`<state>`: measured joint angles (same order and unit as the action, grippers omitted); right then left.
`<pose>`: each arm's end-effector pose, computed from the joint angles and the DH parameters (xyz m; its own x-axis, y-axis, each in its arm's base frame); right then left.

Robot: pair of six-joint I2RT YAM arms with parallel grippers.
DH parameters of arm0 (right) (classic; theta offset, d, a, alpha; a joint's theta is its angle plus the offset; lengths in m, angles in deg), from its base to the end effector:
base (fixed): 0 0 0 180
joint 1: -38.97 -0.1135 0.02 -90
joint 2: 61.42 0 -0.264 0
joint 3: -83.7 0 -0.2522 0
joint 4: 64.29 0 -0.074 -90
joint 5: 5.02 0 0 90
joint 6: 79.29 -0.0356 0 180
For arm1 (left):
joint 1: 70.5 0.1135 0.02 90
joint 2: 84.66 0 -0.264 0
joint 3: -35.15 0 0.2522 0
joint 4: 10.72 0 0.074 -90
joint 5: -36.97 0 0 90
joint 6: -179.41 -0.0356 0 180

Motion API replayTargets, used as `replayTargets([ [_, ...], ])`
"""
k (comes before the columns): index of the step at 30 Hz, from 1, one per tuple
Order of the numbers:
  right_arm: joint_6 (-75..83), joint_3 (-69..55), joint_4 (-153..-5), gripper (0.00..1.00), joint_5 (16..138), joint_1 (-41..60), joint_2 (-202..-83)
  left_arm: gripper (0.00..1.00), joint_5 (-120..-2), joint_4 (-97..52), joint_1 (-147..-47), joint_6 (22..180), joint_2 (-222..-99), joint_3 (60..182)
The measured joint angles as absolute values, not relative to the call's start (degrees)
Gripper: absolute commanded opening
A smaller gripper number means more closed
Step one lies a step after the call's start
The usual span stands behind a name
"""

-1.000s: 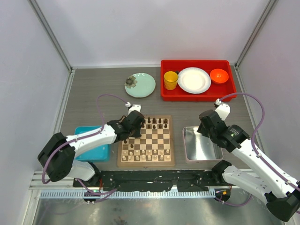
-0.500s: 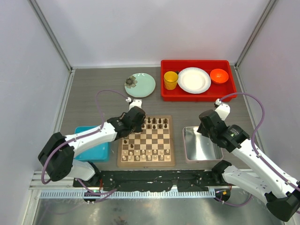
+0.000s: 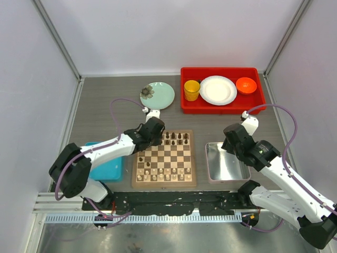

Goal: Set up the chess pieces on the board

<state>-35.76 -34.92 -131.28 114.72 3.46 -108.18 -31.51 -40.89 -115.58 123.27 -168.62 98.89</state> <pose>0.1301 0.0711 0.2864 -0.6309 0.3232 -0.7053 0.2898 0.9415 0.1721 0.2191 -0.2012 0.2063 -0.7267 -0.0053 -0.6869 0.1068 0.9869 -0.1206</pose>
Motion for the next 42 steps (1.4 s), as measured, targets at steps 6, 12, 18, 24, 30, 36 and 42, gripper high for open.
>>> replayTargets([
  [6, -35.76, -34.92, -131.28, 0.45, 114.72, 3.46, -108.18, 0.18, -31.29, -40.25, -114.66, 122.79, -169.06, 98.94],
  [12, -35.76, -34.92, -131.28, 0.46, 114.72, 3.46, -108.18, 0.18, -31.29, -39.51, -114.23, 122.07, -170.04, 98.94],
  [18, -35.74, -34.92, -131.28, 0.45, 114.72, 3.46, -108.20, 0.20, -31.33, -38.72, -114.23, 121.94, -170.22, 98.94],
  [24, -35.76, -34.92, -131.28, 0.45, 114.72, 3.46, -108.20, 0.20, -31.38, -38.07, -114.21, 121.94, -170.59, 98.94],
  [30, -35.74, -34.92, -131.28, 0.45, 114.72, 3.46, -108.20, 0.20, -31.35, -38.02, -114.18, 121.94, -171.11, 98.94],
  [36, -35.74, -34.92, -131.28, 0.46, 114.72, 3.46, -108.31, 0.20, -31.38, -38.00, -114.12, 121.94, -171.13, 98.94],
  [42, -35.72, -34.92, -131.28, 0.46, 114.72, 3.49, -108.31, 0.20, -31.42, -38.02, -113.97, 121.94, -171.16, 98.94],
])
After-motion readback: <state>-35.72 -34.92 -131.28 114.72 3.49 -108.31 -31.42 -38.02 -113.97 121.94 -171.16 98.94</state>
